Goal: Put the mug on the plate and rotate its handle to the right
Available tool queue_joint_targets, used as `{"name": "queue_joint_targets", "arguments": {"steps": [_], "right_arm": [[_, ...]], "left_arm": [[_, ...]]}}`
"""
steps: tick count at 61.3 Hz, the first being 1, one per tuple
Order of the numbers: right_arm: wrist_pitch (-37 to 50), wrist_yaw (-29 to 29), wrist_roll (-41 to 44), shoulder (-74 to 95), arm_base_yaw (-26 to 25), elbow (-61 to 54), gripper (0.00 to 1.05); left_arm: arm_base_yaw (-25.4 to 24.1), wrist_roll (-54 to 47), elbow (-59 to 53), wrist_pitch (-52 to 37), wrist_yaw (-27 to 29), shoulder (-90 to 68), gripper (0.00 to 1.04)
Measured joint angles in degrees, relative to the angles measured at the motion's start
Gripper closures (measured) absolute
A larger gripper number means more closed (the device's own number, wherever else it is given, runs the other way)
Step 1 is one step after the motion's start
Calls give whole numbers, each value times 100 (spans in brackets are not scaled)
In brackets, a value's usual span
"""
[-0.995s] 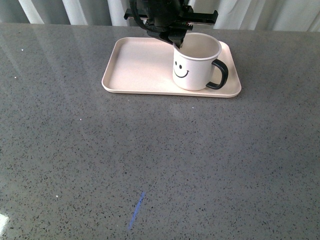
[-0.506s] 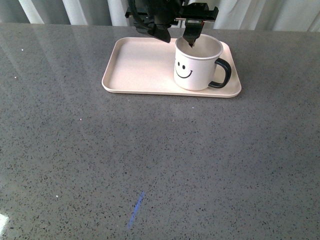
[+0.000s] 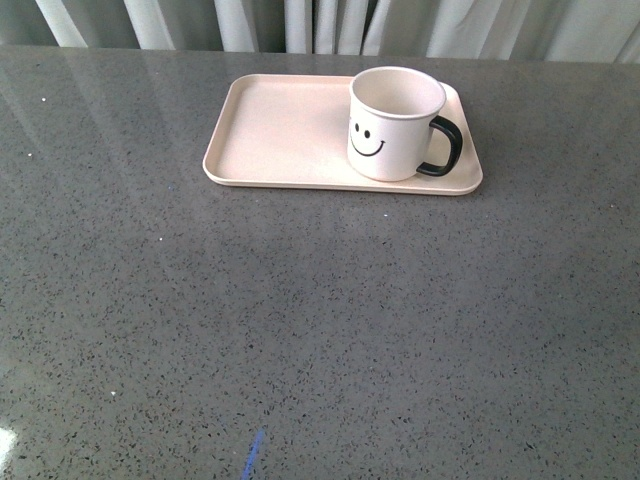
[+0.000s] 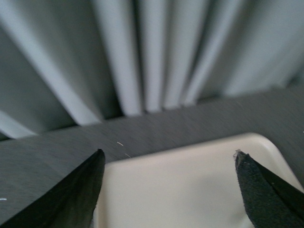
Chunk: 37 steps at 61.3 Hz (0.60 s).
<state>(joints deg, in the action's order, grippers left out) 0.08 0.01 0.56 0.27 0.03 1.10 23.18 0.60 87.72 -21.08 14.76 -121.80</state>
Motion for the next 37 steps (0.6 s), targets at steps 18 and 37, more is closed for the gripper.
{"name": "queue_joint_targets", "arguments": {"steps": [18,37], "right_arm": [[0,-2,0,0,0,0,9],[0,0,0,0,0,0,9]], "left_arm": [[-892,-7,-4415,-3550,22,2393,87],[-1355,-13,-6450,-3941,-577,3779,103]]}}
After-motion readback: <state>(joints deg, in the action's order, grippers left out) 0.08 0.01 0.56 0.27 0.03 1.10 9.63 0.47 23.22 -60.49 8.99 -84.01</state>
